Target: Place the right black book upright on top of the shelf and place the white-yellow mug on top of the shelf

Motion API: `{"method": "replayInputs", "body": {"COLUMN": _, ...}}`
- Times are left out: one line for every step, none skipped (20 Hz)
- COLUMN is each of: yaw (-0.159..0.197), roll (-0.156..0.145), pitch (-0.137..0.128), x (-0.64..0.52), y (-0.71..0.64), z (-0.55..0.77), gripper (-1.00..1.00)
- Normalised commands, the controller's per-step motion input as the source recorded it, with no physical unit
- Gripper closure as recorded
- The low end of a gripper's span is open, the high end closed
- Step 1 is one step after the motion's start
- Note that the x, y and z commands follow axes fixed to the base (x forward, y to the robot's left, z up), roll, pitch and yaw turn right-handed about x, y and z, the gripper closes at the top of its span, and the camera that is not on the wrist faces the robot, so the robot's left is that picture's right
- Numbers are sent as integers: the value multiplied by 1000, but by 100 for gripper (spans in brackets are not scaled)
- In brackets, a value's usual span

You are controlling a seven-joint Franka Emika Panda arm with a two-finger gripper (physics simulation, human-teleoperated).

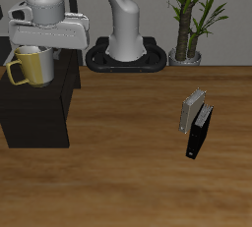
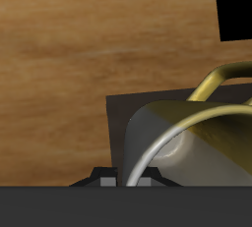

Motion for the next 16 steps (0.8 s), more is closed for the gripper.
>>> {"method": "replayInputs", "body": {"yaw": -52, "roll": 0, "pitch": 68, "x": 206, "y": -159, "z": -309, "gripper": 100}}
{"method": "replayInputs", "body": {"yaw": -11, "roll": -33, "pitch": 36, "x": 86, "y": -73, "z": -235, "gripper": 100}}
{"method": "replayInputs", "body": {"yaw": -50, "roll": 43, "pitch": 63, "x": 104, "y": 5, "z": -306, "gripper": 100}}
{"method": "replayInputs", "body": {"yaw": 0, "roll": 0, "pitch": 0, "x": -136, "y": 38, "z": 0, "gripper": 100}}
{"method": "replayInputs", "body": {"yaw": -59, "roll": -90, "pitch": 72, "x": 259, "y": -163, "z": -649, "gripper": 100}}
{"method": "replayInputs", "body": {"yaw": -81, "roll": -15, "pitch": 26, "x": -63, "y": -5, "z": -270, "gripper": 100}}
{"method": "replayInputs", "body": {"yaw": -7, "roll": 58, "pitch": 34, "x": 66, "y": 40, "z": -231, "gripper": 100}}
{"method": "replayInputs", "body": {"yaw": 7, "roll": -88, "pitch": 56, "x": 109, "y": -109, "z": -237, "gripper": 100}}
{"method": "replayInputs", "body": {"yaw": -139, "roll": -233, "pitch": 124, "x": 35, "y": -220, "z": -275, "gripper": 100}}
{"method": "replayInputs", "body": {"yaw": 19, "roll": 143, "pitch": 94, "x": 397, "y": 198, "z": -383, "gripper": -100}}
{"method": "replayInputs", "body": {"yaw": -62, "roll": -42, "pitch": 60, "x": -241, "y": -130, "z": -87, "gripper": -100}}
{"method": "replayInputs", "body": {"yaw": -20, "roll": -17, "pitch": -6, "x": -75, "y": 140, "z": -201, "gripper": -100}}
{"method": "replayInputs", "body": {"yaw": 39, "roll": -23, "pitch": 9, "x": 44, "y": 11, "z": -164, "gripper": -100}}
{"method": "replayInputs", "body": {"yaw": -82, "roll": -31, "pitch": 37, "x": -31, "y": 8, "z": -135, "gripper": -100}}
{"method": "replayInputs", "body": {"yaw": 32, "roll": 14, "pitch": -43, "x": -157, "y": 189, "z": 73, "gripper": -100}}
{"method": "replayInputs", "body": {"yaw": -14, "roll": -28, "pitch": -39, "x": -138, "y": 86, "z": 70, "gripper": -100}}
